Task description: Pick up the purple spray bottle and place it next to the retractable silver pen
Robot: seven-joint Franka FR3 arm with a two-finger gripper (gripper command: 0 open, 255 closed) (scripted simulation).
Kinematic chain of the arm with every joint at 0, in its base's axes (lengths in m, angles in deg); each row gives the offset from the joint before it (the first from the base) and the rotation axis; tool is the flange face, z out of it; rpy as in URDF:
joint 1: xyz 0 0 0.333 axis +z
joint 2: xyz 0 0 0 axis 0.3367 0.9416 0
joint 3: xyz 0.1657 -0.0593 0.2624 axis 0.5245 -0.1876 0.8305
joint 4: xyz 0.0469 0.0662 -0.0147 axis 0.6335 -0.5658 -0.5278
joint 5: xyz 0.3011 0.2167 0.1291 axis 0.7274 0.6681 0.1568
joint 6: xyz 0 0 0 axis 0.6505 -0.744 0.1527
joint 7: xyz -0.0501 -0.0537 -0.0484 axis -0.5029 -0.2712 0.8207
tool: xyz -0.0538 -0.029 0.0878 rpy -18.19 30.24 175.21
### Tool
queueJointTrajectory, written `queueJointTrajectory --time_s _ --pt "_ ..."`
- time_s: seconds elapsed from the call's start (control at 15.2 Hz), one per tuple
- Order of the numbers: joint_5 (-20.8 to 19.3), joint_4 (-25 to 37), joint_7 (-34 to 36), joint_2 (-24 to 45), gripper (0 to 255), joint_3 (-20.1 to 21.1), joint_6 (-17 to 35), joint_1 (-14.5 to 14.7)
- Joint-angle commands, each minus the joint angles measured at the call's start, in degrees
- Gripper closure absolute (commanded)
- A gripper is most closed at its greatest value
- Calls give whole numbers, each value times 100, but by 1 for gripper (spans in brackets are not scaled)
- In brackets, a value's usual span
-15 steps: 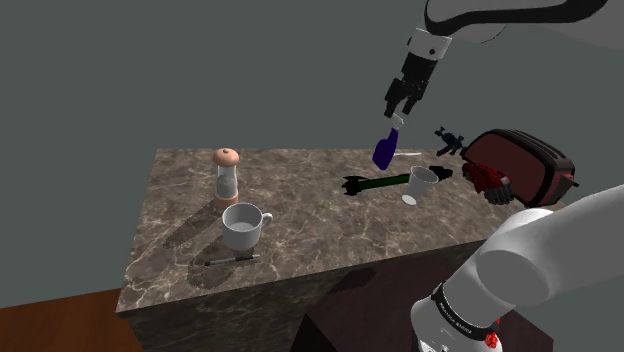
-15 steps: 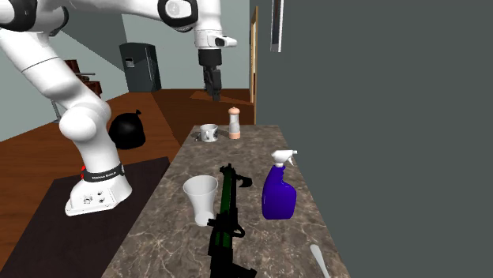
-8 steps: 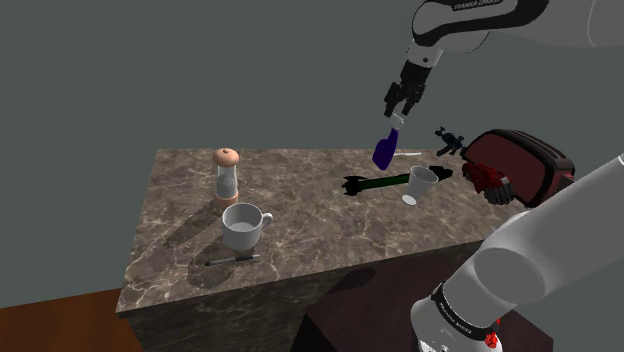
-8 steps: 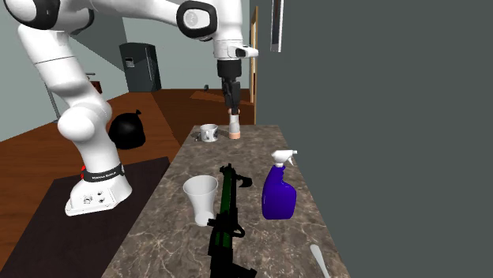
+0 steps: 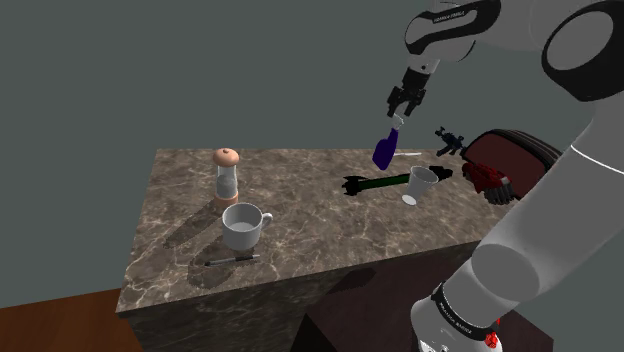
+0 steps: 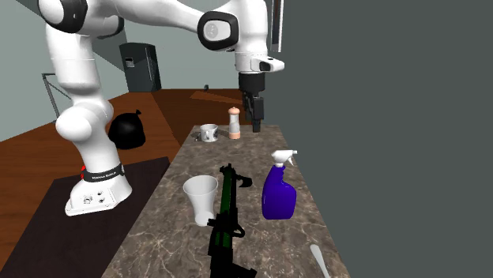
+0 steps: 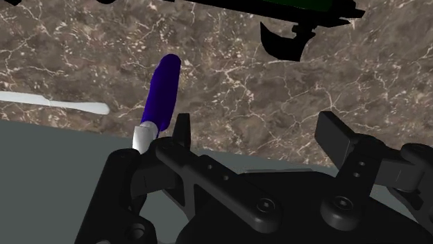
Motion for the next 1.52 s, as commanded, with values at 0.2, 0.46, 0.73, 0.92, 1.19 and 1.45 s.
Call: queueJointTrajectory --time_s 0.2,0.46,0.73,0.92,1.19,1.45 --pt "498 948 -409 1052 0 -208 19 -386" --pt "833 1687 -612 1761 0 -258 -74 -728" --pt "877 1481 -642 1837 0 -234 199 -729" --pt "926 1318 -675 1920 0 -212 436 -734" --pt "926 1318 -675 1920 0 -212 436 -734" --pt "926 1318 -675 1920 0 -212 436 -734"
